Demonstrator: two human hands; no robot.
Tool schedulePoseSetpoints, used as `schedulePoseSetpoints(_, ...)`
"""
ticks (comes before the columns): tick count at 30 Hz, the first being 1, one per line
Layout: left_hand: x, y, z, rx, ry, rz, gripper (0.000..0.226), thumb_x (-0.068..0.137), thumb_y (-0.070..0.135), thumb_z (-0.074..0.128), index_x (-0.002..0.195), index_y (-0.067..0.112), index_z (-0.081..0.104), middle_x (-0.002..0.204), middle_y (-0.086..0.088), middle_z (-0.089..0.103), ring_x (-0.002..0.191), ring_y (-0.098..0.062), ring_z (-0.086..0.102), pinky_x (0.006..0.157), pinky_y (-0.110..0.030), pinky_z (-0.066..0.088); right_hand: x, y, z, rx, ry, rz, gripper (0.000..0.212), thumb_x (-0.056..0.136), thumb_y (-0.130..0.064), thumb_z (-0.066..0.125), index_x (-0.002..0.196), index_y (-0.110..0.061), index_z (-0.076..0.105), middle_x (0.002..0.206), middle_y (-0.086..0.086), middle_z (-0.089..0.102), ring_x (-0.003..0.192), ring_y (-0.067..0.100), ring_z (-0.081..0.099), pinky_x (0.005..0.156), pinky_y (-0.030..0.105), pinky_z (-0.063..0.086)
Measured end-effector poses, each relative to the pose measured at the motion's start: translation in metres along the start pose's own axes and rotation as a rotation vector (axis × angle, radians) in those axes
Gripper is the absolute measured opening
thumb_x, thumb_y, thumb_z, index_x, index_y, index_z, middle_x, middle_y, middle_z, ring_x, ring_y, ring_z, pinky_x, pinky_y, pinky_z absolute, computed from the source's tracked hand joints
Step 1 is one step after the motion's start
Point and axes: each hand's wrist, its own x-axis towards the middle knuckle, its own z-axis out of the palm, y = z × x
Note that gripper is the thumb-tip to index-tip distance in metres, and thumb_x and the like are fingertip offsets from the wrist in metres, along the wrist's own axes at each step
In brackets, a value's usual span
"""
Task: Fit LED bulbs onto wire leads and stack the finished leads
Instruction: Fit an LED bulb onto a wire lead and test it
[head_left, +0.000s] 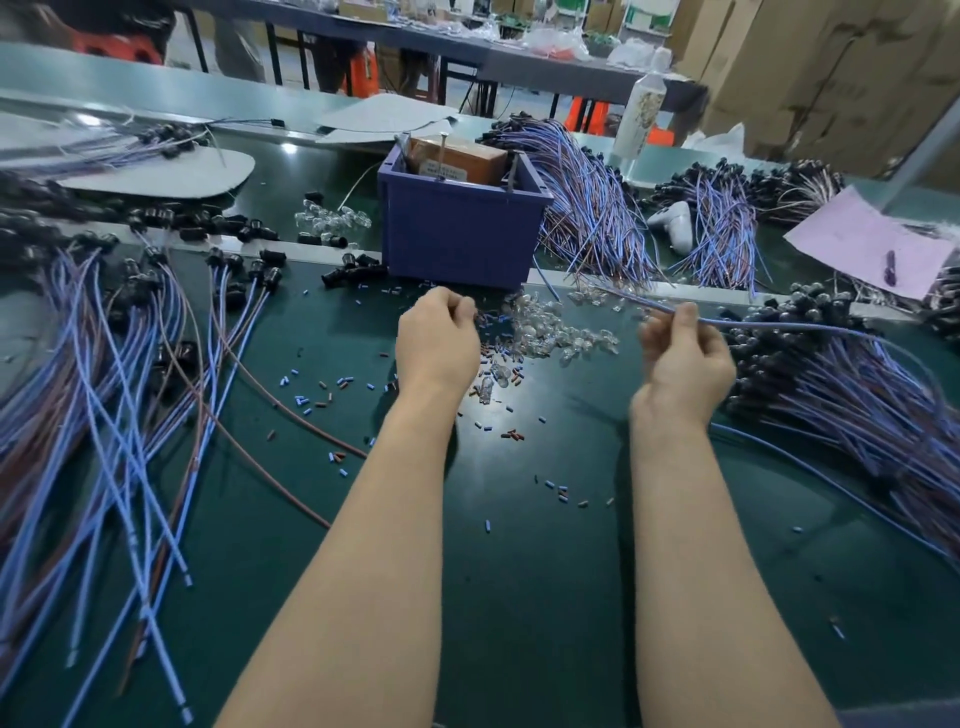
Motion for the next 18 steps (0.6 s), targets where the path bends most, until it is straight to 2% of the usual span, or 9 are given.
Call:
schedulePoseSetpoints(3, -0.006, 0.010, 0.005, -0.017, 0.012, 0.027, 0.021, 0.097, 0.012, 0.044, 0.103, 0.010, 0.064, 0.105, -0.006, 0.065, 0.099, -0.025, 0.058, 0.090, -0.032, 0.043, -0.009, 0.008, 0.005, -0.024, -0.074, 0.060, 0.021, 0.094, -0.008, 0.056, 0.073, -0.009, 0.054, 0.052, -0.004, 0.063, 0.046, 0.003, 0.059, 0.052, 0.015, 0.051)
schedulePoseSetpoints(5, -0.010, 0.014, 0.009, 0.004, -0.025, 0.055, 0.028, 0.093, 0.006, 0.043, 0.110, 0.012, 0.065, 0.119, -0.007, 0.059, 0.110, -0.026, 0.054, 0.100, -0.039, 0.040, -0.015, 0.013, 0.010, -0.036, -0.121, 0.108, 0.020, 0.094, -0.009, 0.056, 0.074, -0.008, 0.056, 0.051, -0.005, 0.064, 0.048, 0.003, 0.060, 0.052, 0.015, 0.052)
schedulePoseSetpoints(6, -0.011, 0.015, 0.010, -0.001, -0.037, 0.060, 0.029, 0.092, 0.006, 0.044, 0.111, 0.014, 0.065, 0.122, -0.007, 0.056, 0.112, -0.025, 0.052, 0.101, -0.038, 0.039, -0.016, 0.014, 0.012, -0.036, -0.132, 0.133, 0.019, 0.094, -0.009, 0.056, 0.075, -0.008, 0.057, 0.052, -0.005, 0.064, 0.049, 0.004, 0.061, 0.053, 0.015, 0.052)
schedulePoseSetpoints(8, -0.011, 0.015, 0.011, -0.065, -0.070, 0.078, 0.024, 0.093, 0.014, 0.049, 0.108, 0.014, 0.067, 0.116, -0.006, 0.059, 0.106, -0.021, 0.054, 0.095, -0.028, 0.041, -0.018, 0.016, 0.013, -0.024, -0.155, 0.177, 0.019, 0.094, -0.009, 0.055, 0.076, -0.007, 0.058, 0.053, -0.004, 0.065, 0.050, 0.004, 0.061, 0.054, 0.015, 0.053)
schedulePoseSetpoints(10, -0.014, 0.021, 0.014, -0.180, -0.160, 0.095, 0.022, 0.094, 0.022, 0.052, 0.105, 0.011, 0.068, 0.102, -0.004, 0.067, 0.092, -0.016, 0.059, 0.081, -0.020, 0.042, -0.021, 0.017, 0.015, 0.003, -0.192, 0.229, 0.020, 0.095, -0.008, 0.054, 0.076, -0.007, 0.058, 0.053, -0.004, 0.065, 0.049, 0.003, 0.062, 0.055, 0.015, 0.053)
schedulePoseSetpoints(11, -0.017, 0.025, 0.016, -0.242, -0.218, 0.097, 0.023, 0.095, 0.023, 0.053, 0.104, 0.009, 0.069, 0.099, -0.005, 0.069, 0.089, -0.016, 0.060, 0.080, -0.021, 0.044, -0.024, 0.018, 0.017, 0.017, -0.218, 0.263, 0.020, 0.095, -0.008, 0.054, 0.076, -0.007, 0.058, 0.053, -0.003, 0.066, 0.050, 0.004, 0.062, 0.055, 0.015, 0.054)
schedulePoseSetpoints(14, -0.022, 0.031, 0.022, -0.390, -0.320, 0.085, 0.023, 0.097, 0.019, 0.050, 0.105, 0.004, 0.067, 0.102, -0.011, 0.070, 0.090, -0.019, 0.063, 0.088, -0.030, 0.049, -0.033, 0.021, 0.021, 0.010, -0.337, 0.353, 0.019, 0.095, -0.008, 0.053, 0.078, -0.005, 0.060, 0.060, 0.002, 0.067, 0.055, 0.010, 0.063, 0.059, 0.019, 0.055)
schedulePoseSetpoints(16, -0.022, 0.032, 0.023, -0.516, -0.292, 0.034, 0.020, 0.097, 0.012, 0.049, 0.104, 0.003, 0.065, 0.096, -0.011, 0.068, 0.083, -0.016, 0.060, 0.085, -0.032, 0.050, -0.040, 0.024, 0.022, -0.088, -0.396, 0.374, 0.019, 0.095, -0.012, 0.054, 0.079, -0.006, 0.063, 0.064, 0.005, 0.066, 0.054, 0.011, 0.060, 0.054, 0.019, 0.051)
schedulePoseSetpoints(18, -0.019, 0.030, 0.022, -0.614, -0.203, -0.030, 0.016, 0.097, 0.009, 0.048, 0.095, 0.006, 0.064, 0.089, -0.009, 0.064, 0.078, -0.017, 0.058, 0.077, -0.033, 0.050, -0.045, 0.023, 0.023, -0.293, -0.453, 0.335, 0.023, 0.095, -0.019, 0.055, 0.076, -0.009, 0.063, 0.062, 0.004, 0.059, 0.049, 0.009, 0.049, 0.047, 0.017, 0.042)
